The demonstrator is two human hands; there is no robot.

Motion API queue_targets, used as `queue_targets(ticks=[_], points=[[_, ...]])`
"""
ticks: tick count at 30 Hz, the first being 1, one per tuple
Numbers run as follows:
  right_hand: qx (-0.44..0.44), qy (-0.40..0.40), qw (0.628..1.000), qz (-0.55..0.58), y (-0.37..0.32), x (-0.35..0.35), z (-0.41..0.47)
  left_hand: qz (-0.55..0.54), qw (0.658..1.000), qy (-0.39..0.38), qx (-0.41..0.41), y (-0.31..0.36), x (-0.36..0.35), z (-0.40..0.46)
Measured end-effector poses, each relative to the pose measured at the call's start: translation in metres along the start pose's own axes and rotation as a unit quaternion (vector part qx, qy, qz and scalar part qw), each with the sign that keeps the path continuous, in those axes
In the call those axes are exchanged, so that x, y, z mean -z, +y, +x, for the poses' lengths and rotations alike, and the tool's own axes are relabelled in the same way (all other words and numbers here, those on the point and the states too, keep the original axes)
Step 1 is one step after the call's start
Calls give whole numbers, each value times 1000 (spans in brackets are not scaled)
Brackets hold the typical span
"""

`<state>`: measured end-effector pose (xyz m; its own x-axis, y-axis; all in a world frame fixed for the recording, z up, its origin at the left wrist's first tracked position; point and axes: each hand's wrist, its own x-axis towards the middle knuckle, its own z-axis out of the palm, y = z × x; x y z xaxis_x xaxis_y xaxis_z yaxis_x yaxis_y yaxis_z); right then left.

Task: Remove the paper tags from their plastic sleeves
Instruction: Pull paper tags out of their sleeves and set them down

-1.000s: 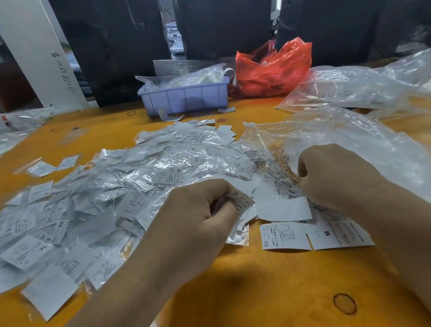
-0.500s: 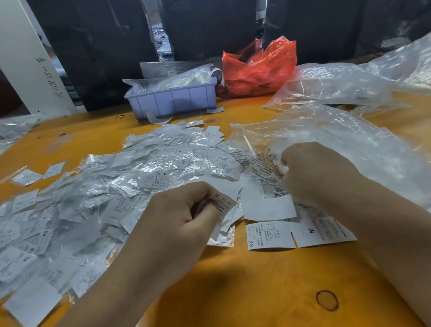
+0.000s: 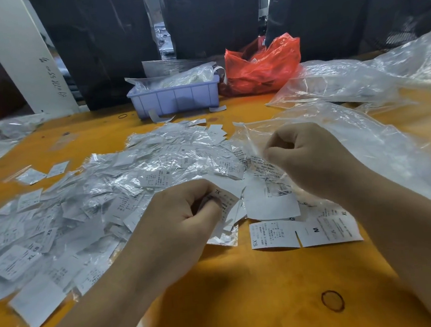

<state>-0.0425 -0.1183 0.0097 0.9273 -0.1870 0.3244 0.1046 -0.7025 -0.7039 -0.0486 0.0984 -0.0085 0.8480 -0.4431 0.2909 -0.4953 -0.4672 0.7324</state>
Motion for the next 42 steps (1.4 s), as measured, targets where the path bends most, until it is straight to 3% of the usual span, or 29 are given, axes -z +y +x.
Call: queue_targets(ticks=[3, 6, 8, 11, 19, 27, 33, 42], points=[[-36, -76, 978, 191, -11, -4, -5, -22, 1000, 15, 14, -4, 0, 2], [-66, -165, 915, 363, -20, -8, -10, -39, 998, 31, 25, -9, 1, 3], [-73, -209, 874, 432, -23, -10, -14, -36, 998, 29, 30, -9, 1, 3], [-74, -257, 843, 466, -25, -12, -18, -34, 998, 30, 47, -8, 2, 5], [-75, -250, 865, 428, -23, -18, -20, -218, 972, -2, 87, -5, 3, 7], [-72, -249, 870, 420, -23, -16, -20, -190, 980, 24, 53, -1, 6, 7], [-63, -357, 840, 405, -22, -16, -21, -181, 982, 22, 40, 1, 8, 6], [-72, -275, 862, 419, -21, -15, -17, -198, 979, 13, 36, -3, 7, 5]])
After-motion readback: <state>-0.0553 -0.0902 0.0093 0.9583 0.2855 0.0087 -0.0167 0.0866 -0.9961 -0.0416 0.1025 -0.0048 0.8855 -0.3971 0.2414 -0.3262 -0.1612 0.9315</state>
